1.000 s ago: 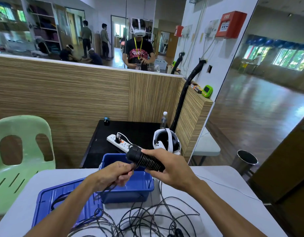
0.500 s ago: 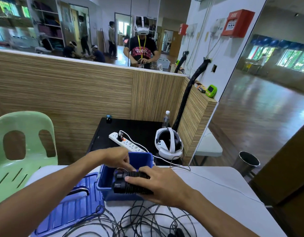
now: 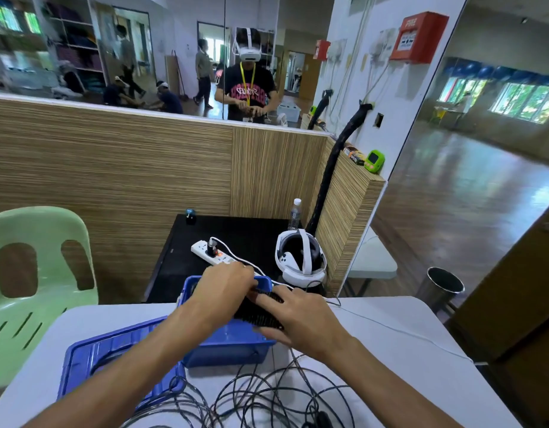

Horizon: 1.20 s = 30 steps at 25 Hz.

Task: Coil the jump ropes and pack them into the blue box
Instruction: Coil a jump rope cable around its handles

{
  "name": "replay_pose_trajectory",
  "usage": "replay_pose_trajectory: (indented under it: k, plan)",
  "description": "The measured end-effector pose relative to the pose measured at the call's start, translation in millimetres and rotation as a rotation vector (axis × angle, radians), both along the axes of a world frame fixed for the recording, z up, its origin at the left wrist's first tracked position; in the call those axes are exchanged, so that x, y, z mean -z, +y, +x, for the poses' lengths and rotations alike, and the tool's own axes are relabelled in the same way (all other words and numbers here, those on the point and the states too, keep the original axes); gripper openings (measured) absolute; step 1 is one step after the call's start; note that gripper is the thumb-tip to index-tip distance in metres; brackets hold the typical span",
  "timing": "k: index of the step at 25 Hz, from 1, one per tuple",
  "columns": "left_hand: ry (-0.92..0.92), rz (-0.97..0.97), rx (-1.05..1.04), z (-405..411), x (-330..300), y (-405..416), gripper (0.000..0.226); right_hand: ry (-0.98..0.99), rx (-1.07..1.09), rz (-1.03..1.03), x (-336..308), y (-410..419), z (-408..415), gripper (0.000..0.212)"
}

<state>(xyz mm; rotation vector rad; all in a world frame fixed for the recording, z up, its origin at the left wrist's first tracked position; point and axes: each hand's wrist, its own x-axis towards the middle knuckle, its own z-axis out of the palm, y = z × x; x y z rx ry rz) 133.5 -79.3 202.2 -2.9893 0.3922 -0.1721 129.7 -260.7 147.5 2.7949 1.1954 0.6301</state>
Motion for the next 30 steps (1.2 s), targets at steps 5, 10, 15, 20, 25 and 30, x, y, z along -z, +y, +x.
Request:
replay_pose_trajectory:
  k: [5,10,15,20,25,30]
  plan:
    - [-0.107,-0.359,-0.258,-21.0,-0.5,0.4,0.016,-0.113,0.018,0.065,-7.4,14.3,2.1,0.063]
    - [-0.173,-0.645,-0.357,-32.3,0.1,6.5,0.024,-0.178,0.078,0.068,-7.7,26.7,-1.0,0.06]
    - [-0.16,-0.952,-0.35,-37.0,12.8,9.3,0.023,-0.155,0.103,0.107,-8.0,27.2,-2.2,0.063]
    - [-0.091,-1.492,-0.307,-45.1,22.6,1.4,0.017,-0.103,0.151,0.131,-8.8,27.9,-1.3,0.067]
    - [-0.085,-1.681,-0.205,-55.8,47.9,2.2,0.023,-0.021,0.222,0.236,-13.1,19.1,3.8,0.057]
    - [-0.111,-1.838,-0.067,-55.8,49.6,1.9,0.006,0.17,0.231,0.373,-23.7,19.1,-4.5,0.058]
